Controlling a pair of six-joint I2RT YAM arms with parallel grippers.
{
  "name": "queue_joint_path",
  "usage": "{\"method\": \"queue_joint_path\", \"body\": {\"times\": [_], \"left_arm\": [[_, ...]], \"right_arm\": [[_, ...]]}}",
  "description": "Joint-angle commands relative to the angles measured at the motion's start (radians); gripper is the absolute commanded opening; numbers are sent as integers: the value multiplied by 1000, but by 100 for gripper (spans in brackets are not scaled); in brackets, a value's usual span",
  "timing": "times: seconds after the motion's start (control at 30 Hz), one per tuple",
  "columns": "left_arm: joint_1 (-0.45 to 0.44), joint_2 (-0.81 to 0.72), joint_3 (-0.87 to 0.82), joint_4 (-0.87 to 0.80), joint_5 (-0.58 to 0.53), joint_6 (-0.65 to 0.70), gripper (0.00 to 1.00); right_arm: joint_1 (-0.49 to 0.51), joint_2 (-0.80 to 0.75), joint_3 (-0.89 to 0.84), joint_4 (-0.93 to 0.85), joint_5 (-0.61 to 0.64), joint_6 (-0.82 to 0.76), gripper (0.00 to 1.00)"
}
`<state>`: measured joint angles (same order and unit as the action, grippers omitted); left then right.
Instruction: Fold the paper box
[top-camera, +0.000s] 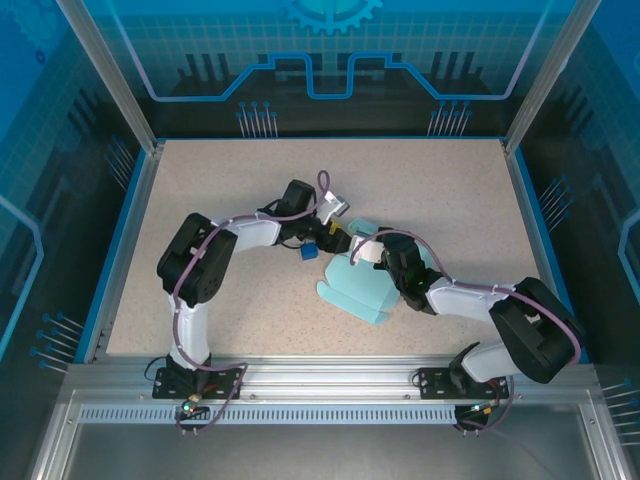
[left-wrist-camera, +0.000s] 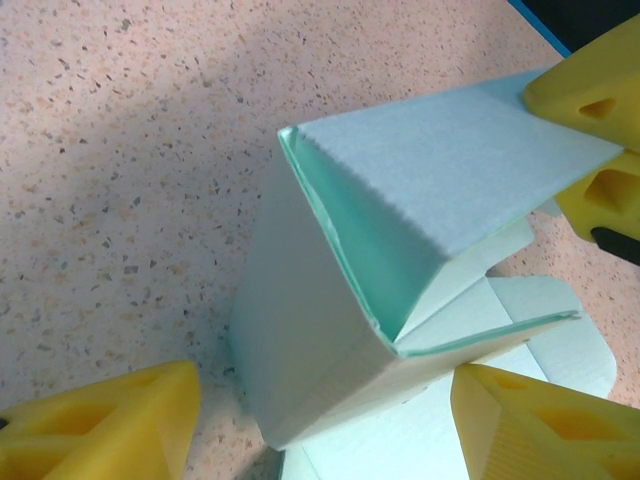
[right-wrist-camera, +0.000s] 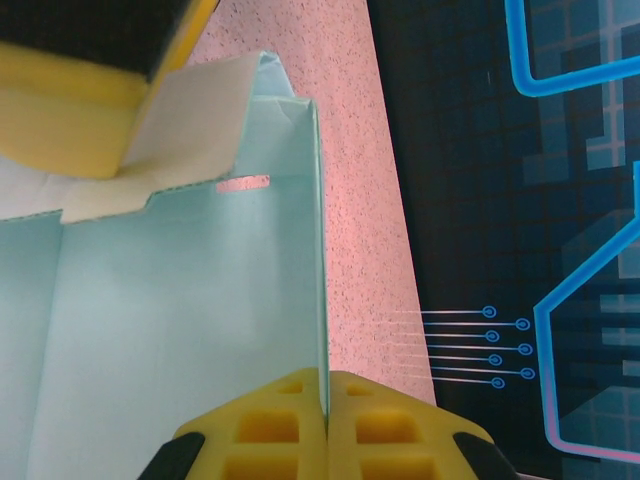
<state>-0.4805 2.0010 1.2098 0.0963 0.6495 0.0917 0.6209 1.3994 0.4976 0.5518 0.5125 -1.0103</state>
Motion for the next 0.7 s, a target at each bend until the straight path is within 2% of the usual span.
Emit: {"method": "queue_joint_path", "body": {"times": [0.0,0.4,0.67], "left_arm": [[-21,22,-28,82,-27,-38,69],[-39,0,-117,248,-148,-129,75],[-49,-39,-179,327,-247,-156,72]], "right_arm": [[9,-25,13,-16,-34,19,0],[9,-36,9,-28,-39,28,0],[9,-31,12,-39,-44,30,0]]}}
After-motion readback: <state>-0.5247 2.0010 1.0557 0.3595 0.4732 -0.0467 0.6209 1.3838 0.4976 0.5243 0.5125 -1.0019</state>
